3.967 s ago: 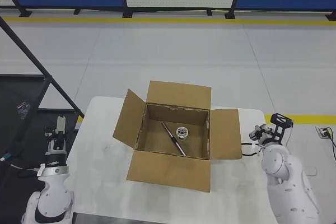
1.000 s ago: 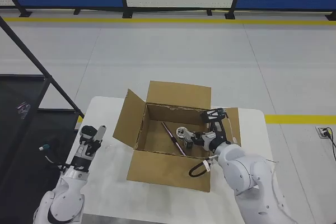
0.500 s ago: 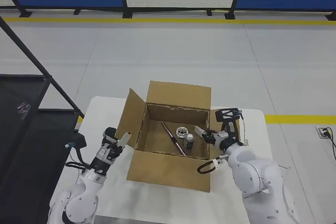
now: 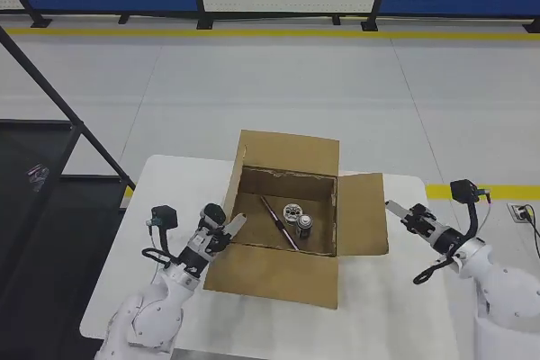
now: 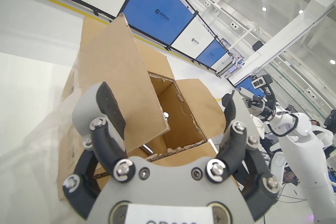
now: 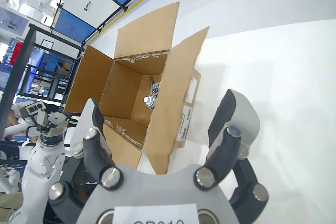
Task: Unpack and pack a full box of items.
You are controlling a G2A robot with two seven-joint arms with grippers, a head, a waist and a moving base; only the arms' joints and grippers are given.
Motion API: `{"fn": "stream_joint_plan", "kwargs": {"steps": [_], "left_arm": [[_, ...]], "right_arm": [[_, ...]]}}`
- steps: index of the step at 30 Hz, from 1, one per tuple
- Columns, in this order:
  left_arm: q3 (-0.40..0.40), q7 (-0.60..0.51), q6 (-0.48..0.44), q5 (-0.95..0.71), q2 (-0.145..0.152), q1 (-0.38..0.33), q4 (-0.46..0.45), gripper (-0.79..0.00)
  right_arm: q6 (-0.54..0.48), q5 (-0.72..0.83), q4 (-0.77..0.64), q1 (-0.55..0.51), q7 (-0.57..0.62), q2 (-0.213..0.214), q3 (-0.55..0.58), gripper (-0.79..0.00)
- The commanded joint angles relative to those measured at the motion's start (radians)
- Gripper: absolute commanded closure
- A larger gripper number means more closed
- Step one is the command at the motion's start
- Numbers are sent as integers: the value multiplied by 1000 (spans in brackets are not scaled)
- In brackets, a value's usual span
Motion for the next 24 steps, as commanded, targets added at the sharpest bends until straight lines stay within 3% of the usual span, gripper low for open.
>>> {"fn": "stream_joint_plan", "kwargs": {"steps": [1,7,15,20,24], "left_arm": [[26,-10,8,3,-3,-18,20,-785],[73,-16,32,19,-9,-56,69,-785],[112,-11,90,22,-18,-96,127,-785],[124,9,144,12,-25,-113,150,-785],[129,14,158,11,-27,-121,159,-785]], "right_arm": [[-25,30,75,31,44,8,-4,-785],[-116,135,232,126,141,23,-67,-785],[-295,497,320,204,357,40,-130,-785],[-300,591,312,234,359,48,-219,-785],[-321,518,336,263,284,47,-299,-785]]}}
